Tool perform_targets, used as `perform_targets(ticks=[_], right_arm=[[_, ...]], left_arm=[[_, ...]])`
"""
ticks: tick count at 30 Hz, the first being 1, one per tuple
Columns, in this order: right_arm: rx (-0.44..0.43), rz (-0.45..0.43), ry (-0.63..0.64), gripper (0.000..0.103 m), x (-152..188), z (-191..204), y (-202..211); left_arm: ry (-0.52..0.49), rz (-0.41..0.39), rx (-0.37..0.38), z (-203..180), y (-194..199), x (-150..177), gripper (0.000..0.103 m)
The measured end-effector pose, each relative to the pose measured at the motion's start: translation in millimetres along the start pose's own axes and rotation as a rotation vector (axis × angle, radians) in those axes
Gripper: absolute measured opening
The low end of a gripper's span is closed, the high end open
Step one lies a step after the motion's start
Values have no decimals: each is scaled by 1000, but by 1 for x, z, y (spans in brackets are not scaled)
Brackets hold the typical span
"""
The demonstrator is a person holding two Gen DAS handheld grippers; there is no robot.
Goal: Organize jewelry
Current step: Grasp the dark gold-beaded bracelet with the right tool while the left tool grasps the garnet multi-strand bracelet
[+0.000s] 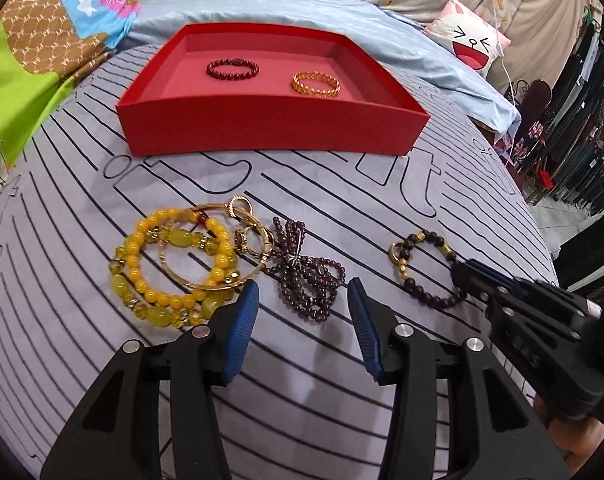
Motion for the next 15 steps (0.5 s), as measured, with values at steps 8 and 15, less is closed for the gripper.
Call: perform_targets(ticks=[8,15], right_arm=[[-36,13,-40,8,1,-2,1],[-60,-3,-57,8,-2,-2,13]], left_arm=[[-43,-32,58,-13,-5,-10,7],[-82,-84,145,-33,23,-17,7]])
Point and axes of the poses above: each gripper's, at about its wrist camera, not at the fingertips, and y roughly against the way its jaws point, z to its left, x to its underside, the point moved 7 cm from there along -y, roughly the way its jaws point, and after that the axes turned 3 degrees about -z, right-handed, at the moved point
